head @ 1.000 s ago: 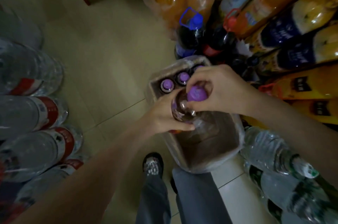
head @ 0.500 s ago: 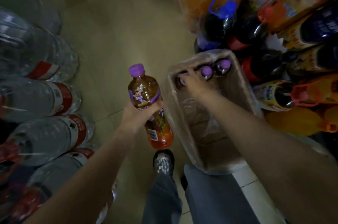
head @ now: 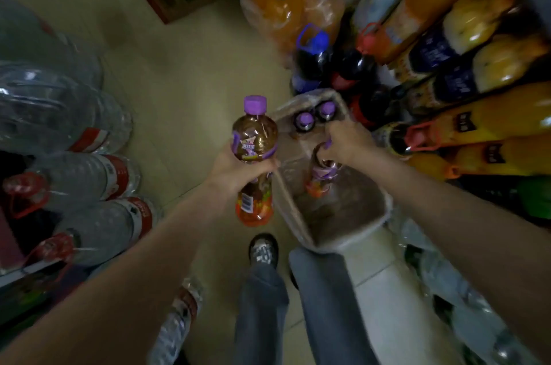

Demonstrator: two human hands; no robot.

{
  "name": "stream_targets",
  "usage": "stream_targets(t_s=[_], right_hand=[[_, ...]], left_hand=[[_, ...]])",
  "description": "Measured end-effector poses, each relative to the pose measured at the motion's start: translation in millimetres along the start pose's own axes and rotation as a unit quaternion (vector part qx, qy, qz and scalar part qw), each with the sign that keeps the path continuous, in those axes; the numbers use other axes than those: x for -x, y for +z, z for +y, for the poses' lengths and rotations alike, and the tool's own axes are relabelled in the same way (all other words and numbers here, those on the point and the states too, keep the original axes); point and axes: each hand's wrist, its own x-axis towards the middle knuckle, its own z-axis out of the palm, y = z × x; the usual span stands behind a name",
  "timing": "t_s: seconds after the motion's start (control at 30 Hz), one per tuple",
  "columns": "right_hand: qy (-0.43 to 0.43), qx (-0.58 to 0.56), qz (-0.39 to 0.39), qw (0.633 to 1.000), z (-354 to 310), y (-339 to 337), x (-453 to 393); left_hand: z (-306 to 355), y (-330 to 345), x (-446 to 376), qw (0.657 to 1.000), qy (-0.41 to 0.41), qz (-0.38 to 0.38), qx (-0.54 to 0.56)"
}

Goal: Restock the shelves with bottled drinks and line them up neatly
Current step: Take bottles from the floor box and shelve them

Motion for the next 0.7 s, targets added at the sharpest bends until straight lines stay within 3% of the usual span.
stream_targets(t_s=[0.23, 0.4, 0.57, 0.7], right_hand=[[-0.015, 0.019, 0.096, 0.995, 6, -208, 153], [-0.018, 0.03, 0.301, 0.953, 9, -351, 307], [0.019, -0.083, 0.538, 0.839, 29, -461, 476], [0.056, -0.129, 0.695, 0.705, 53, -481, 591]], left_hand=[[174, -3, 109, 0.98, 0.142, -0.087, -0.107], [292, 3, 220, 0.939, 0.279, -0.138, -0.148], [378, 29, 332, 0.889, 0.396, -0.168, -0.155], [427, 75, 417, 0.844, 0.468, -0.224, -0.133]])
